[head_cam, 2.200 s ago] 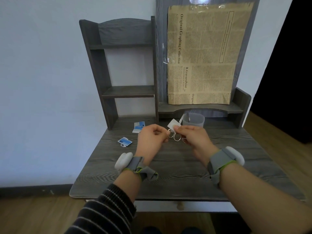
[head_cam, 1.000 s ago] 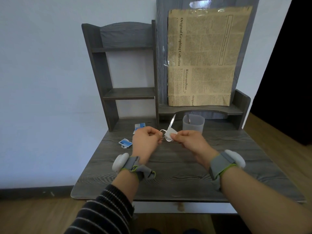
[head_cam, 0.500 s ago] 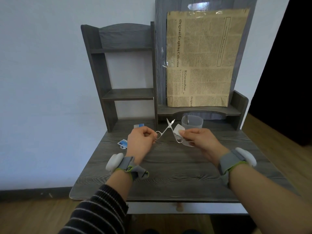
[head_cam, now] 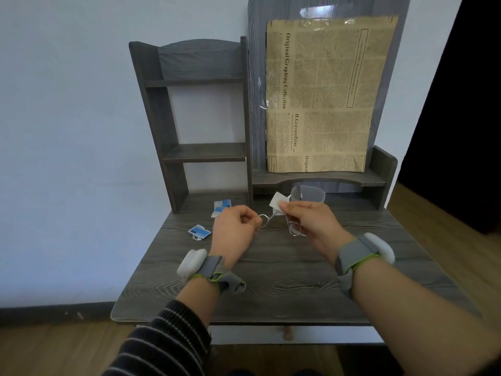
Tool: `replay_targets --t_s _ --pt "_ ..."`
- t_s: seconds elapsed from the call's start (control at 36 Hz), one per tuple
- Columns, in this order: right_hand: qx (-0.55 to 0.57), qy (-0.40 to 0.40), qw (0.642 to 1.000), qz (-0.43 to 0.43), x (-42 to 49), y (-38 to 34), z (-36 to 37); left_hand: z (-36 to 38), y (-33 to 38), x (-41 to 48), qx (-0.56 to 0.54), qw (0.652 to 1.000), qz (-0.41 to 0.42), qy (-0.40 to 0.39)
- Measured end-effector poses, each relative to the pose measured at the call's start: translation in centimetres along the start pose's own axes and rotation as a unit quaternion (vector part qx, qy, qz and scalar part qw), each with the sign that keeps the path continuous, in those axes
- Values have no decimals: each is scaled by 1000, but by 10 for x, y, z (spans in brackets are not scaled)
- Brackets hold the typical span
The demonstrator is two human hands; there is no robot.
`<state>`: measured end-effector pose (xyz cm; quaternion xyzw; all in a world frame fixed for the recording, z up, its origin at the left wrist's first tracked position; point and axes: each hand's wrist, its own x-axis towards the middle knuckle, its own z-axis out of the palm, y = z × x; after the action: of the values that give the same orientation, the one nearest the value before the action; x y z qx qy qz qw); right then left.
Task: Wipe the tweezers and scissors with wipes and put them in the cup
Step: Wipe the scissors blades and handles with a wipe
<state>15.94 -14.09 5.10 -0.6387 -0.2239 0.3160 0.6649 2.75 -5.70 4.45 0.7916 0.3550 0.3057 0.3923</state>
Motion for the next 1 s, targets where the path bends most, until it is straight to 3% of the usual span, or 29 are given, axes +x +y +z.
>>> replay_targets --t_s 0.31,0.47,0.67,0.81,0.89,1.0 --pt "67 52 996 13 0 -3 3 -2 3 -2 38 999 7 -27" --pt "38 18 999 10 -3 -3 3 -4 4 -1 31 999 2 -12" --pt "43 35 998 16 -3 5 3 -2 2 -3 48 998 2 -28" --pt "113 81 990 29 -2 -2 -7 -3 0 -3 61 998 -3 -33" --pt "91 111 990 13 2 -7 -20 -8 -10 -2 41 999 -25 -14" --pt "43 74 996 22 -1 -3 -20 -6 -10 -1 17 999 -34 -10"
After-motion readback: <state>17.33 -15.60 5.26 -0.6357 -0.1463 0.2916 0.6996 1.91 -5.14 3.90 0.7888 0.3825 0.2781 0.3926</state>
